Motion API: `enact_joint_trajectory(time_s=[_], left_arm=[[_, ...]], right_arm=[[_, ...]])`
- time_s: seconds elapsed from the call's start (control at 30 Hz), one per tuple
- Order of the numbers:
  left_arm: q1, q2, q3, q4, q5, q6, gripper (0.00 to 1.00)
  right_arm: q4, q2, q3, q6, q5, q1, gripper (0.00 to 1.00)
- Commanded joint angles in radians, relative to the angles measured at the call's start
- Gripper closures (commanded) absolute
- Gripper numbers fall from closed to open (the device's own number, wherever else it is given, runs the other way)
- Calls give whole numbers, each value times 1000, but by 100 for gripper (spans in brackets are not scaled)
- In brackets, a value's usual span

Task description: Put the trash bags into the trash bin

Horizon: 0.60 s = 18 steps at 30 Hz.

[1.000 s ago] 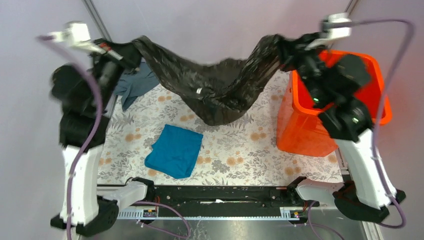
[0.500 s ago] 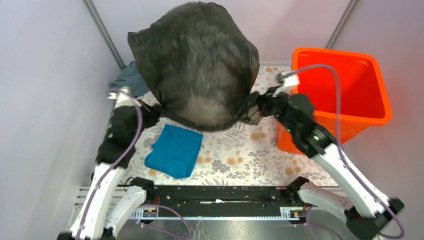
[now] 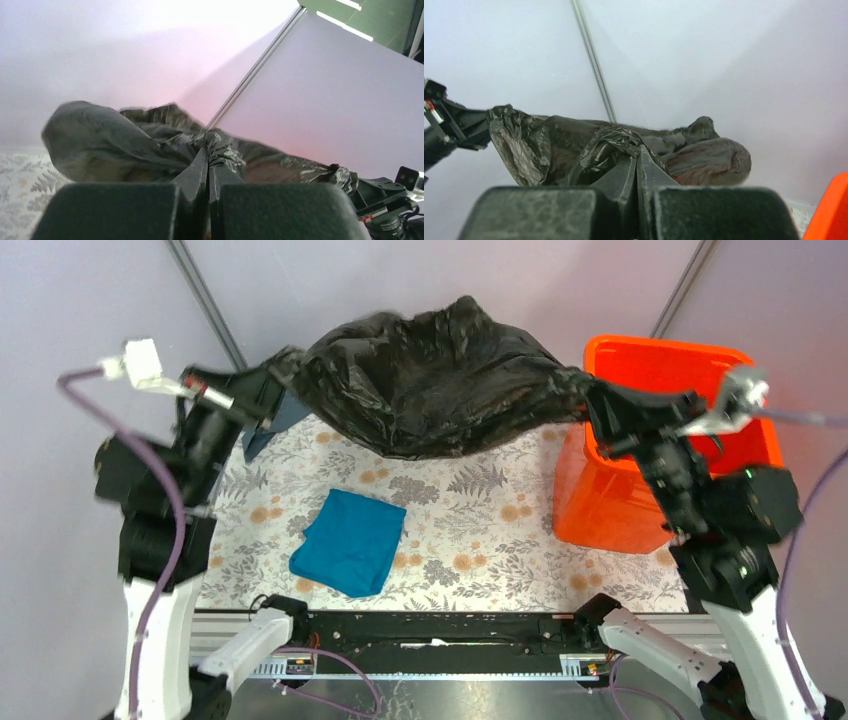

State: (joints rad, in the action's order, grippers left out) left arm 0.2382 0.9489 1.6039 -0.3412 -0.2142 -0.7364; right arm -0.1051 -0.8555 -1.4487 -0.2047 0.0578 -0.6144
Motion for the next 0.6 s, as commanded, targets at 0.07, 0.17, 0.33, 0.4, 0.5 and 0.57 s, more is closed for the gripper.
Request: enact_joint_trajectory(time_s=[0.07, 0.17, 0.33, 0.4, 0.5, 0.57], left_arm=[[-4, -159, -340, -168, 140, -132, 100], [-4, -248, -436, -255, 157, -150, 100], [-4, -379, -428, -270, 196, -154, 100], [-4, -368, -346, -315, 201, -117, 100], [-4, -323, -224, -374, 194, -51, 100], [-4, -295, -179, -380, 172, -19, 100]], right_arm=[[-1, 70, 294, -63, 24, -1, 100], [-70, 69, 350, -107, -25, -1, 100], [-93, 119, 312, -88, -46, -1, 100], [-103, 129, 282, -69, -24, -1, 100], [-156, 129, 227, -50, 4, -2, 100], [-178, 139, 217, -37, 19, -1, 100]])
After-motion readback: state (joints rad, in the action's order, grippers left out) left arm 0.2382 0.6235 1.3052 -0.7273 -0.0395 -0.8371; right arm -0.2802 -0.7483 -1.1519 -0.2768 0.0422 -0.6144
